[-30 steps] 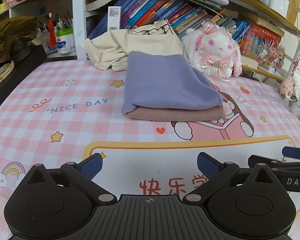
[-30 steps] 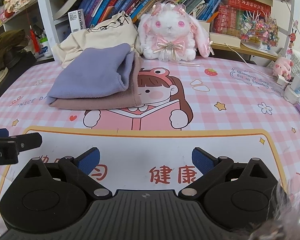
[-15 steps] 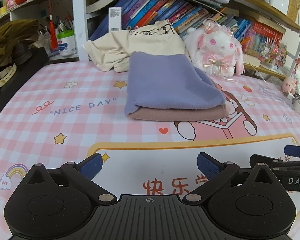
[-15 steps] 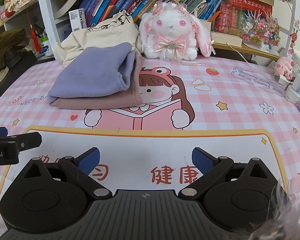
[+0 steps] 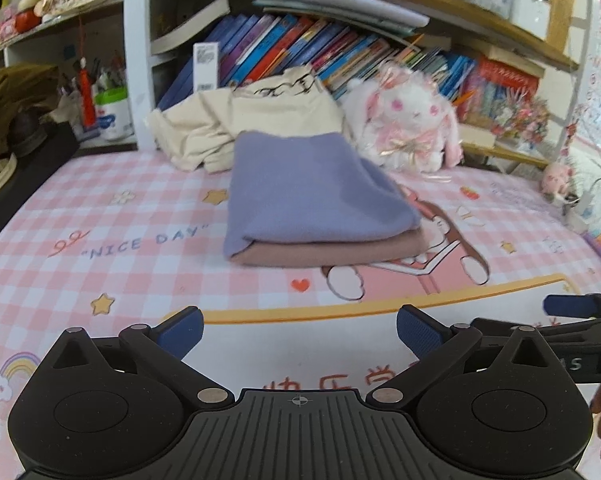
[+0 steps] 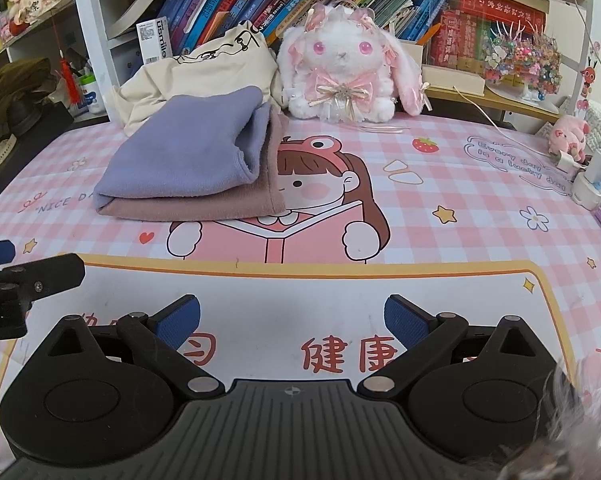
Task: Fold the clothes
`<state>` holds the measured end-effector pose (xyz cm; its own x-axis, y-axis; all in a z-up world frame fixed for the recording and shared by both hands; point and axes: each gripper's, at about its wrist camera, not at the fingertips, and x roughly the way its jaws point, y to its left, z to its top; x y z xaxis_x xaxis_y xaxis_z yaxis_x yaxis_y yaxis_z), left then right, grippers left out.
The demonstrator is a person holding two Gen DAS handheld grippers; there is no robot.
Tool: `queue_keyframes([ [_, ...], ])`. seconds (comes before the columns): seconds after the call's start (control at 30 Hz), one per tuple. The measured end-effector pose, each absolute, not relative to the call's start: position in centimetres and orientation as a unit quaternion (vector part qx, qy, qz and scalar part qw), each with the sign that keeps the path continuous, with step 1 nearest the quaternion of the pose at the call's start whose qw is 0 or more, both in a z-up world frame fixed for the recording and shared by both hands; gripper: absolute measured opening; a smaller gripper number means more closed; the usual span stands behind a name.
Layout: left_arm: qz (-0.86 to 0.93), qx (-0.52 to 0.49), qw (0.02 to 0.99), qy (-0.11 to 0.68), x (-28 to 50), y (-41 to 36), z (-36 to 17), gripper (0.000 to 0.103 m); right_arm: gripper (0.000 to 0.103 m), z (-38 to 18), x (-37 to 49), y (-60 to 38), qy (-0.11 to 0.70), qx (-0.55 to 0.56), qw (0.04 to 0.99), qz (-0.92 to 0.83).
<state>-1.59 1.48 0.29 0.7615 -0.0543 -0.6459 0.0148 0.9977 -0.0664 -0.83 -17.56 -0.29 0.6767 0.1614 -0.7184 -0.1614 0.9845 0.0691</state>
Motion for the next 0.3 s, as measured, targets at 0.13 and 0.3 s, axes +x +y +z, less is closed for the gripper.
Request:
queue_keyframes([
  [0.13, 0.006, -0.01, 0.938, 0.347, -1.48, 1.08, 0.12, 0.103, 0.1, -0.31, -0.71, -17.52, 0.393, 0.0, 0.915, 0.088],
  [0.3, 0.03, 0.003, 0.935, 0.354, -1.29, 0.88, -0.19, 0.103, 0.1, -0.42, -0.59, -17.47, 0.397, 0.001, 0.914, 0.087],
])
